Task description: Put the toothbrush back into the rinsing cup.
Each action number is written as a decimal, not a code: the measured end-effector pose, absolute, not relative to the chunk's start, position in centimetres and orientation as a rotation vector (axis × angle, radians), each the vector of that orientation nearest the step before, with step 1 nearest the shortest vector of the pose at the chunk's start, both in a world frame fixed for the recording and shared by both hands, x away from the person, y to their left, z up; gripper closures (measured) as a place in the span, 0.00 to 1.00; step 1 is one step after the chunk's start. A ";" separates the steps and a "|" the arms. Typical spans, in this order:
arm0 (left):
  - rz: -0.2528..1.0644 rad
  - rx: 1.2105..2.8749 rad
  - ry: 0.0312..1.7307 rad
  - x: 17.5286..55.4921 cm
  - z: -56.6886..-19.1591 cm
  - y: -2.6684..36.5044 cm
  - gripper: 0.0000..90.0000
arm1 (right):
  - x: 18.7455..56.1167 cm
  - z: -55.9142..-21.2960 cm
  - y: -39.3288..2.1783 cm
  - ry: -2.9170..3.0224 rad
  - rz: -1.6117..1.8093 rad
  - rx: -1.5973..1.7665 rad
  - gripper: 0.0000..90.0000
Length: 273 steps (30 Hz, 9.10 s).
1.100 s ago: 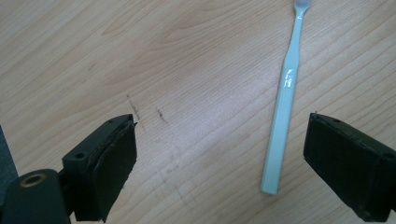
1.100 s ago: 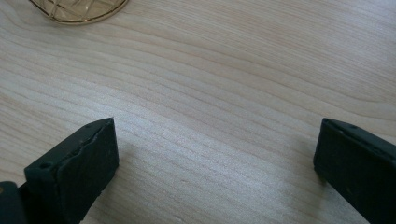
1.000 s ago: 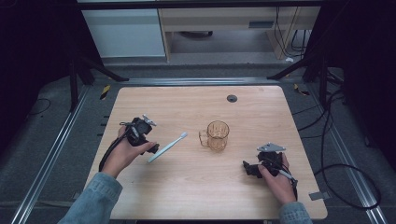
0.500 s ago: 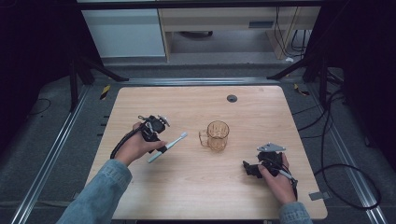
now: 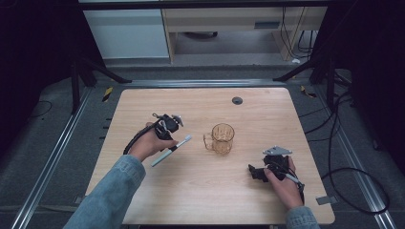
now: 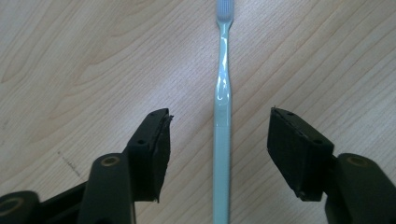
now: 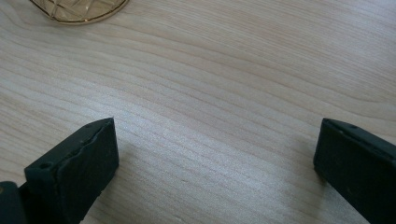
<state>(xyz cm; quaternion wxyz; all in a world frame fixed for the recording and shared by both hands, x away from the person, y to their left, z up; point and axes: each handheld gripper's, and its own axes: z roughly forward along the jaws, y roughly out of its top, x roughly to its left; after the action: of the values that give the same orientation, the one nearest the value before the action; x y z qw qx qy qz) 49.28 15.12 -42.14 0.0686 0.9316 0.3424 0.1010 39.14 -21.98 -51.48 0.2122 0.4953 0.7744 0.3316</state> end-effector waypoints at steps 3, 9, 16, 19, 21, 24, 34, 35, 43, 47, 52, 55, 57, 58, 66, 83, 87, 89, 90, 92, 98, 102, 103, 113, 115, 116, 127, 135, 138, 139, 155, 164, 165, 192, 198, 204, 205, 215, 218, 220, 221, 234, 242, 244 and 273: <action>0.279 2.818 1.035 49.7 -42.6 14.8 0.52 | 39.1 -51.5 -22.0 2.151 0.923 1.380 0.00; 0.218 2.846 1.069 50.8 -43.8 14.4 0.61 | 39.2 -51.5 -22.0 2.151 0.920 1.369 0.00; 0.167 2.853 1.074 51.7 -44.9 14.0 0.66 | 39.2 -51.5 -22.0 2.151 0.916 1.360 0.00; 0.153 2.857 1.075 52.0 -45.2 13.7 0.68 | 39.2 -51.5 -22.0 2.152 0.917 1.360 0.00; 0.148 2.861 1.075 52.1 -45.4 13.4 0.69 | 39.2 -51.5 -22.0 2.152 0.916 1.360 0.00; 0.150 2.869 1.068 52.2 -45.5 13.2 0.69 | 39.2 -51.5 -22.0 2.152 0.918 1.360 0.01; 0.137 2.878 1.080 52.6 -45.9 13.0 0.71 | 39.2 -51.5 -22.0 2.151 0.920 1.370 0.00; 0.135 2.879 1.081 52.6 -45.9 13.0 0.72 | 39.2 -51.5 -22.0 2.151 0.919 1.369 0.00; 0.133 2.874 1.085 52.7 -45.9 13.2 0.79 | 39.2 -51.5 -22.0 2.151 0.916 1.361 0.00; 0.130 2.877 1.087 52.8 -46.0 13.3 0.80 | 39.2 -51.5 -22.0 2.152 0.916 1.359 0.00; 0.130 2.879 1.076 52.8 -46.1 13.2 0.82 | 39.2 -51.5 -22.0 2.152 0.916 1.360 0.00; 0.129 2.886 1.075 52.9 -46.1 13.1 0.83 | 39.2 -51.5 -22.0 2.151 0.916 1.360 0.00; 0.127 2.879 1.075 52.9 -46.2 13.1 0.83 | 39.2 -51.5 -22.0 2.152 0.916 1.359 0.00; 0.123 2.884 1.073 52.9 -46.2 13.1 0.83 | 39.2 -51.5 -22.0 2.152 0.916 1.359 0.00; 0.122 2.892 1.069 52.8 -46.3 13.0 0.87 | 39.2 -51.5 -22.0 2.151 0.919 1.369 0.00; 0.258 2.606 1.063 50.1 -41.3 14.9 0.88 | 39.2 -51.5 -22.0 2.151 0.918 1.369 0.00; 0.318 2.518 1.042 49.2 -39.9 15.2 0.88 | 39.2 -51.5 -22.0 2.150 0.919 1.372 0.00; 0.344 2.486 1.028 48.8 -39.3 15.1 0.88 | 39.1 -51.5 -22.0 2.150 0.919 1.373 0.00; 0.353 2.470 1.020 48.7 -39.0 15.2 0.88 | 39.2 -51.5 -22.0 2.150 0.919 1.371 0.00; 0.358 2.434 1.019 48.5 -38.7 15.2 0.88 | 39.2 -51.5 -22.0 2.150 0.919 1.372 0.00; 0.375 2.362 1.007 48.3 -38.3 15.0 0.88 | 39.2 -51.5 -22.0 2.151 0.921 1.370 0.01; 0.375 2.294 1.011 48.0 -38.0 15.0 0.88 | 39.1 -51.5 -22.0 2.153 0.921 1.368 0.01; 0.379 2.284 1.011 47.9 -37.9 15.1 0.88 | 39.1 -51.5 -22.0 2.152 0.920 1.368 0.01; 0.444 2.206 1.006 47.3 -37.5 14.2 0.88 | 39.1 -51.5 -22.0 2.153 0.918 1.367 0.00; 0.453 2.197 1.006 47.2 -37.4 13.9 0.88 | 39.1 -51.5 -22.0 2.159 0.919 1.359 0.00; 0.468 2.198 1.002 47.1 -37.3 13.7 0.88 | 39.1 -51.5 -22.0 2.164 0.921 1.353 0.01; 0.613 2.109 0.998 46.1 -35.9 12.6 0.88 | 39.0 -51.5 -22.0 2.171 0.931 1.351 0.00; 0.715 2.014 0.992 45.4 -35.4 12.0 0.88 | 39.0 -51.5 -22.0 2.174 0.929 1.349 0.00; 0.747 1.974 0.981 44.9 -35.3 11.8 0.88 | 39.0 -51.5 -22.0 2.174 0.928 1.348 0.00; 0.763 1.949 0.980 44.7 -35.3 11.7 0.88 | 39.0 -51.5 -22.0 2.174 0.929 1.349 0.00; 0.838 1.791 0.952 43.1 -35.1 11.4 0.88 | 39.0 -51.5 -22.0 2.174 0.927 1.348 0.00; 0.885 1.685 0.935 42.3 -35.1 11.0 0.88 | 39.0 -51.5 -22.0 2.174 0.927 1.347 0.00; 0.885 1.676 0.932 42.2 -35.1 10.9 0.88 | 39.0 -51.5 -22.0 2.174 0.927 1.348 0.00; 0.922 1.500 0.895 40.8 -36.2 9.8 0.88 | 39.0 -51.5 -22.0 2.174 0.929 1.349 0.00; 0.914 1.459 0.889 40.5 -36.7 9.8 0.88 | 39.0 -51.5 -22.0 2.174 0.929 1.349 0.00; 0.917 1.421 0.866 40.2 -37.1 9.8 0.88 | 39.0 -51.5 -22.0 2.174 0.929 1.349 0.00; 0.914 1.415 0.863 40.2 -37.2 9.8 0.88 | 39.0 -51.5 -22.0 2.174 0.929 1.349 0.00; 0.897 1.389 0.852 40.4 -38.0 9.3 0.88 | 39.0 -51.5 -22.0 2.174 0.929 1.348 0.00; 0.894 1.381 0.843 40.4 -38.1 9.2 0.88 | 39.0 -51.5 -22.0 2.174 0.929 1.348 0.00; 0.892 1.371 0.839 40.4 -38.2 9.2 0.88 | 39.0 -51.5 -22.0 2.174 0.927 1.347 0.00; 0.887 1.367 0.838 40.4 -38.3 9.1 0.88 | 39.0 -51.5 -22.0 2.174 0.929 1.348 0.00; 0.857 1.353 0.817 40.1 -39.2 8.2 0.88 | 39.0 -51.5 -22.0 2.174 0.929 1.349 0.00; 0.852 1.359 0.814 40.2 -39.7 7.9 0.88 | 39.0 -51.5 -22.0 2.174 0.930 1.349 0.00; 0.845 1.360 0.812 40.2 -39.9 7.9 0.88 | 39.0 -51.5 -22.0 2.174 0.927 1.347 0.00; 0.846 1.394 0.813 40.9 -41.6 7.5 0.88 | 39.0 -51.5 -22.0 2.174 0.930 1.349 0.00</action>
<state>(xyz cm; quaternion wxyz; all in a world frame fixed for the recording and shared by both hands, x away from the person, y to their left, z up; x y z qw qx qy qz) 40.91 7.50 -41.65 0.6128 0.6046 0.3527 0.3668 39.00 -22.03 -51.50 0.2081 0.4846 0.7812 0.3341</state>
